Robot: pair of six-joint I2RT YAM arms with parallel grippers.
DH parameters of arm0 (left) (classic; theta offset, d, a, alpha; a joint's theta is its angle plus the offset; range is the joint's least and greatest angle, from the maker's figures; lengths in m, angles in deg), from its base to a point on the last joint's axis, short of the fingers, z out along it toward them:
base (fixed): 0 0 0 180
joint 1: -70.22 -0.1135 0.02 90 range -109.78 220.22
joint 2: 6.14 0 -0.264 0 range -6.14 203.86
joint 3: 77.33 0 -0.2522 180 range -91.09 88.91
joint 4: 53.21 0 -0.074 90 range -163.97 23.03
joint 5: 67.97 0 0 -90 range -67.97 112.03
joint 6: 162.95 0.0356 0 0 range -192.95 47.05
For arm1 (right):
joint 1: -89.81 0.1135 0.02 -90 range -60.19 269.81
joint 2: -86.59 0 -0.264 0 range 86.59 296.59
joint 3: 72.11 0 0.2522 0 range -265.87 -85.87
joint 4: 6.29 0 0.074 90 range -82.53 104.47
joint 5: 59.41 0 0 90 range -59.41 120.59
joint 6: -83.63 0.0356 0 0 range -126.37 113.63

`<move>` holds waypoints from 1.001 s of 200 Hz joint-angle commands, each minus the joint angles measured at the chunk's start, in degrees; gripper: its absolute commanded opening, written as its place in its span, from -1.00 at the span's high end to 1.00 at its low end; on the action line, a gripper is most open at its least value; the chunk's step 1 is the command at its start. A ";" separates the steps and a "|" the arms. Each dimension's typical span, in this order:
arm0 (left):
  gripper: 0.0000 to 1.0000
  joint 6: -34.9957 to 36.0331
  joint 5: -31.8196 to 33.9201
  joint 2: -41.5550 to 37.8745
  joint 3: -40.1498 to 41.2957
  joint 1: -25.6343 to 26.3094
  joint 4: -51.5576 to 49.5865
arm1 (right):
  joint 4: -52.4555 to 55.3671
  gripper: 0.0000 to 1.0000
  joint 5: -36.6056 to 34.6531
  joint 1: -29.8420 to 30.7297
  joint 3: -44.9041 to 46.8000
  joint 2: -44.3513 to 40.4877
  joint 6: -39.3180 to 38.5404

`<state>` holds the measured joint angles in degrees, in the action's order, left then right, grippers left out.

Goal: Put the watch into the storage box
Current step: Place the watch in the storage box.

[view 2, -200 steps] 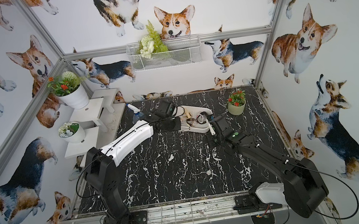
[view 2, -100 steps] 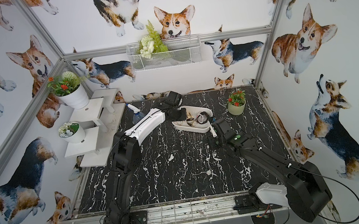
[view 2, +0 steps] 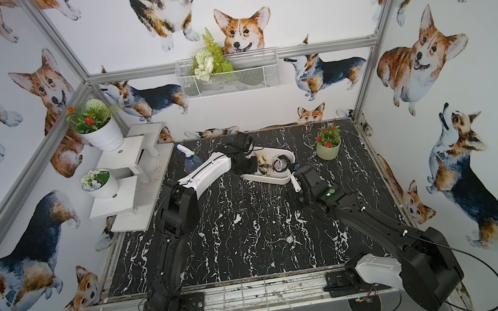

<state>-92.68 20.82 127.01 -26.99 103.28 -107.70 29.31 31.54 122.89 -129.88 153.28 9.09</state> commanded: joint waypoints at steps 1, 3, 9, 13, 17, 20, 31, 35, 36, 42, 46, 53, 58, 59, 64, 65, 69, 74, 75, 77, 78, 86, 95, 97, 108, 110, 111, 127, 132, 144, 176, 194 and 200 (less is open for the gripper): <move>0.54 0.62 -0.54 -0.50 -0.20 -0.11 0.00 | 2.07 -0.07 0.12 1.01 -0.33 -0.12 0.22; 0.53 0.65 -0.57 -0.60 -0.29 -0.12 0.03 | 2.17 -0.07 0.02 1.13 -0.36 -0.04 0.19; 0.49 0.74 -0.69 -0.79 -0.37 -0.13 0.04 | 2.45 -0.07 -0.23 1.51 -0.46 -0.02 0.13; 0.46 0.79 -0.72 -0.93 -0.53 -0.06 -0.03 | 2.78 -0.07 -0.27 1.78 -0.58 0.04 0.11; 0.42 0.83 -0.79 -1.12 -0.76 -0.09 -0.05 | 3.05 -0.07 -0.33 2.01 -0.64 0.12 0.11; 0.40 0.82 -0.81 -1.19 -0.87 -0.10 -0.05 | 3.22 -0.07 -0.41 2.18 -0.72 0.16 0.05; 0.33 1.03 -0.80 -1.77 -1.26 -0.11 -0.05 | 3.87 -0.07 -0.55 2.85 -1.03 0.36 0.01; 0.32 1.11 -0.81 -1.96 -1.41 -0.10 -0.21 | 4.10 -0.07 -0.57 3.07 -1.12 0.34 0.01; 0.31 1.14 -0.81 -1.98 -1.51 -0.14 -0.22 | 4.14 -0.07 -0.59 3.14 -1.14 0.35 0.01; 0.29 1.27 -0.76 -2.44 -1.72 -0.10 -0.30 | 4.49 -0.07 -0.68 3.47 -1.29 0.26 0.09; 0.27 1.39 -0.73 -2.69 -1.82 -0.14 -0.31 | 4.79 -0.07 -0.68 3.70 -1.38 0.19 0.11; 0.24 1.48 -0.81 -3.42 -1.88 -0.09 -0.23 | 5.23 -0.07 -0.68 4.11 -1.56 0.11 0.17; 0.23 1.60 -0.85 -4.05 -1.92 -0.08 -0.23 | 5.60 -0.07 -0.69 4.45 -1.75 -0.03 0.17; 0.22 1.61 -0.87 -4.17 -1.90 -0.14 -0.23 | 5.67 -0.07 -0.69 4.50 -1.77 -0.05 0.18; 0.21 1.69 -0.94 -4.74 -1.79 -0.10 -0.18 | 6.17 -0.07 -0.69 4.79 -1.94 -0.18 0.18; 0.21 1.74 -0.96 -4.91 -1.75 -0.06 -0.16 | 6.27 -0.07 -0.69 4.88 -1.95 -0.22 0.18; 0.20 1.81 -0.98 -5.54 -1.66 -0.09 -0.01 | 6.59 -0.07 -0.69 5.08 -2.11 -0.31 0.22; 0.19 1.93 -1.05 -6.36 -1.36 -0.10 0.16 | 7.11 -0.07 -0.64 5.36 -2.22 -0.49 0.27; 0.19 1.90 -1.06 -6.65 -1.31 -0.05 0.18 | 7.22 -0.07 -0.62 5.43 -2.26 -0.55 0.27; 0.19 1.93 -1.11 -7.01 -1.21 -0.09 0.27 | 7.39 -0.07 -0.60 5.53 -2.30 -0.59 0.31; 0.19 1.95 -1.14 -7.10 -1.10 -0.09 0.37 | 7.50 -0.07 -0.56 5.56 -2.30 -0.64 0.33; 0.18 2.07 -1.24 -9.10 -0.02 -0.03 1.09 | 8.30 -0.07 -0.37 5.94 -2.40 -0.94 0.53; 0.17 2.15 -1.48 -11.25 1.68 -0.08 2.07 | 9.18 -0.07 -0.05 6.35 -2.32 -1.30 0.83; 0.17 2.02 -1.57 -11.86 2.24 -0.12 2.41 | 9.31 -0.07 0.07 6.44 -2.31 -1.39 0.96; 0.16 1.99 -2.65 -14.82 5.30 -0.06 4.17 | 10.40 -0.07 0.45 7.05 -1.97 -1.72 1.54; 0.16 1.98 -2.89 -15.36 5.96 -0.07 4.52 | 10.69 -0.07 0.46 7.19 -1.90 -1.70 1.68; 0.16 1.97 -2.99 -15.59 6.30 -0.04 4.70 | 10.77 -0.07 0.41 7.27 -1.88 -1.68 1.72; 0.15 1.56 -5.40 -20.07 12.62 -0.03 8.08 | 12.46 -0.05 -0.06 9.20 -1.28 -1.79 2.99; 0.15 1.38 -6.02 -21.56 15.02 -0.09 9.51 | 12.95 -0.05 -0.41 10.08 -1.06 -1.68 3.50; 0.15 0.84 -7.69 -25.21 20.97 -0.08 13.20 | 13.94 -0.03 -1.16 12.35 -0.74 -1.20 4.73; 0.15 -0.31 -10.42 -34.01 35.83 -0.09 21.36 | 15.95 -0.03 -2.80 17.28 -0.19 0.86 7.87; 0.15 -0.48 -11.10 -38.52 42.92 -0.08 25.12 | 15.23 -0.05 -2.49 17.96 1.13 1.56 9.43; 0.15 -0.53 -11.10 -40.61 45.22 -0.03 26.35 | 15.00 -0.05 -2.58 18.11 1.50 1.75 9.91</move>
<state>-92.52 11.96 91.58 11.78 103.30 -89.60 42.89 30.34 140.22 -129.58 154.33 15.41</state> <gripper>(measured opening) 0.425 0.524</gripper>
